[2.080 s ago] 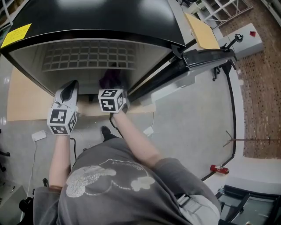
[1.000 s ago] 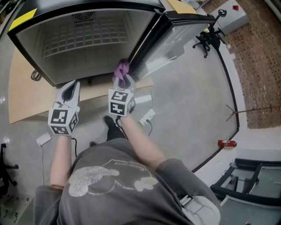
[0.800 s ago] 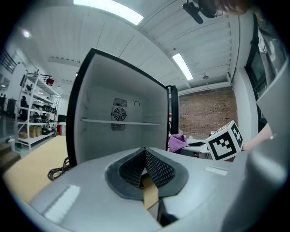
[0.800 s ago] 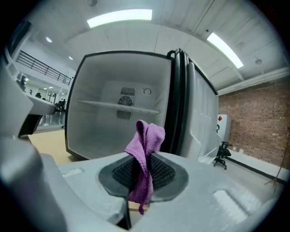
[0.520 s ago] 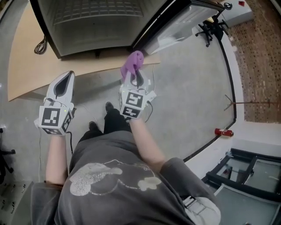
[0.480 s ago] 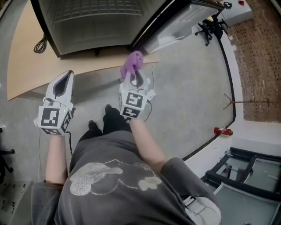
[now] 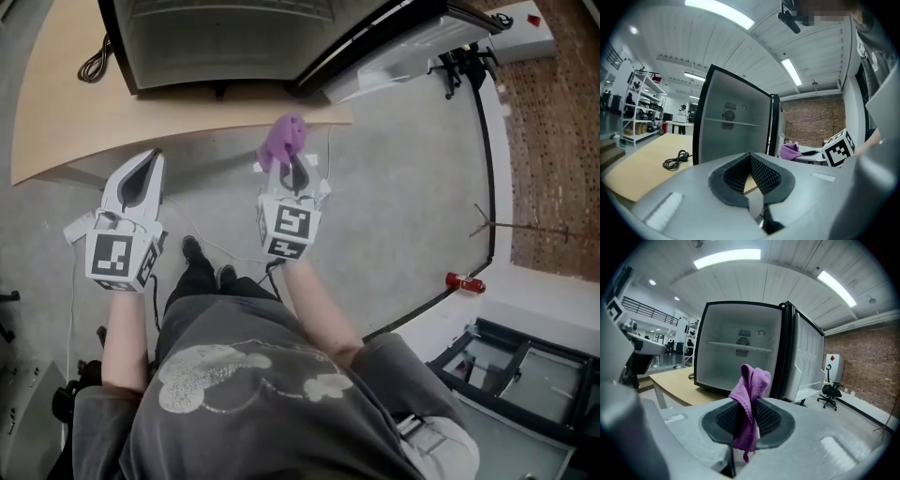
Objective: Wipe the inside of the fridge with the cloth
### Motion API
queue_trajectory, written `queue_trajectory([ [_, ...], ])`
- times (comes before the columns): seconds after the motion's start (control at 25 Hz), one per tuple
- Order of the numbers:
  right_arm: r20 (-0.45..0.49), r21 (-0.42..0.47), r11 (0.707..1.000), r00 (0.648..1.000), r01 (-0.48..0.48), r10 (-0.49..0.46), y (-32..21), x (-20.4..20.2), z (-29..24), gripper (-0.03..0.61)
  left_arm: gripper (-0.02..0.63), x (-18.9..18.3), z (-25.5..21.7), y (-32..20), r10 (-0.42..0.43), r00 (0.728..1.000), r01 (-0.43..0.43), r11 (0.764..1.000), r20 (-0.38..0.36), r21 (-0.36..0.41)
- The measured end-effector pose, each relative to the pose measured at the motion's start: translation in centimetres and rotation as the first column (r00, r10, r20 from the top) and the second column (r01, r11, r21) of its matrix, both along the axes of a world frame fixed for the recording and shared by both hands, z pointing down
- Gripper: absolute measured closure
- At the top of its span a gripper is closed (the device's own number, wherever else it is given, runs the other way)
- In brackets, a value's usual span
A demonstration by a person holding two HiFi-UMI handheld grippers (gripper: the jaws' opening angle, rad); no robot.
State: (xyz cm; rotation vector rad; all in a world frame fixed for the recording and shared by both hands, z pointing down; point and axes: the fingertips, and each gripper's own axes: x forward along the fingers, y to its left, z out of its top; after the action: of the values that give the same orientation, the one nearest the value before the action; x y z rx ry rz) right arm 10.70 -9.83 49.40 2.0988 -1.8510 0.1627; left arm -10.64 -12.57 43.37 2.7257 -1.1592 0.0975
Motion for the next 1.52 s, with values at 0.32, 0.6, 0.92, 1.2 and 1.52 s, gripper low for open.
queue_trajectory([
  [0.32, -0.017, 0.022, 0.993, 0.993, 0.116, -0.116, 3.8, -0.2, 0.3, 0.534, 0.597, 3.7, -0.6, 3.9, 0.008, 1.000, -0.009, 0.999, 0.026, 0.034],
  [0.6, 0.025, 0.106, 0.966, 0.971, 0.234, -0.238, 11.3, 2.7, -2.6, 0.534, 0.597, 8.8, -3.0, 12.7, -0.046, 0.998, 0.043, 0.995, 0.038, 0.085],
  [0.92, 0.004, 0.151, 0.905, 0.915, 0.399, -0.404, 21.0, 4.7, -4.9, 0.534, 0.597, 12.2, -5.8, 23.6, -0.146, 0.989, 0.142, 0.981, 0.022, 0.131],
  [1.2, -0.009, 0.215, 0.852, 0.874, 0.477, -0.487, 26.5, 4.4, -7.0, 0.537, 0.597, 13.3, -7.7, 29.7, -0.151, 0.988, 0.146, 0.979, 0.026, 0.143],
  [1.52, -0.014, 0.240, 0.852, 0.879, 0.465, -0.476, 29.7, 4.0, -8.3, 0.537, 0.597, 13.3, -7.8, 33.3, -0.091, 0.995, 0.086, 0.986, 0.027, 0.144],
])
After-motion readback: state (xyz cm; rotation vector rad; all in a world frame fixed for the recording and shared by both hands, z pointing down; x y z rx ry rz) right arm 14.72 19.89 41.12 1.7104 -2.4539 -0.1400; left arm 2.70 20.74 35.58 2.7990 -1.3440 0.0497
